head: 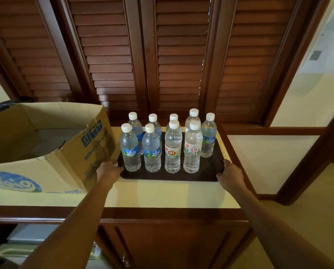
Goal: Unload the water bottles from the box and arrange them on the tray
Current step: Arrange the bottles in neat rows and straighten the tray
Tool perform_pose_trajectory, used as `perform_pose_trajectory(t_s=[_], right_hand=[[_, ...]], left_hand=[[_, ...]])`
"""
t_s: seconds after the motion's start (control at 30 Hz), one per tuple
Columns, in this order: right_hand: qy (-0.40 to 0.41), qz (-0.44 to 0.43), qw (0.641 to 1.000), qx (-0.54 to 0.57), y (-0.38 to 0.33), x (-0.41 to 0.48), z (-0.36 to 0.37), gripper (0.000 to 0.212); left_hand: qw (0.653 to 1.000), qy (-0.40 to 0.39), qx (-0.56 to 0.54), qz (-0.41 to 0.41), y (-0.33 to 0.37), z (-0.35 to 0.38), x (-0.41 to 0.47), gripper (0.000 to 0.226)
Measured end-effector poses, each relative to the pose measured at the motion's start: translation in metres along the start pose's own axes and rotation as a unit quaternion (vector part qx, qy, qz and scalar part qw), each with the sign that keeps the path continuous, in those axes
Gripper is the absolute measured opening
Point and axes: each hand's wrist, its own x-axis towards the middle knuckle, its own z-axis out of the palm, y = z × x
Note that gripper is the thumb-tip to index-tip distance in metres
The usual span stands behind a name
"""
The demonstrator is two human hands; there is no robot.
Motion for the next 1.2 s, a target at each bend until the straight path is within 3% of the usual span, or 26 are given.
perform_pose_trajectory(t_s=[0.17, 0.77, 0.9, 1.07, 1.2], right_hand=[[0.002, 0.002, 1.0, -0.008, -0.001, 0.001, -0.005, 0.064], [-0.03, 0.004, 0.999, -0.031, -0.005, 0.012, -0.015, 0.06], [0.037, -0.034, 0.996, 0.075, -0.033, 0.029, -0.03, 0.072], [0.0, -0.068, 0.983, 0.173, -0.056, 0.056, -0.042, 0.092], [-0.027, -0.097, 0.976, 0.191, -0.06, 0.068, -0.035, 0.079]], left_hand=[[0.998, -0.002, 0.028, 0.052, -0.004, -0.004, -0.007, 0.055], [0.999, -0.02, -0.017, 0.04, -0.018, -0.008, -0.016, 0.056], [0.999, -0.027, -0.036, 0.029, -0.024, -0.007, -0.008, 0.06], [0.998, -0.029, -0.053, 0.032, -0.029, -0.006, -0.007, 0.062], [0.997, -0.023, -0.058, 0.04, -0.031, -0.006, -0.007, 0.06]])
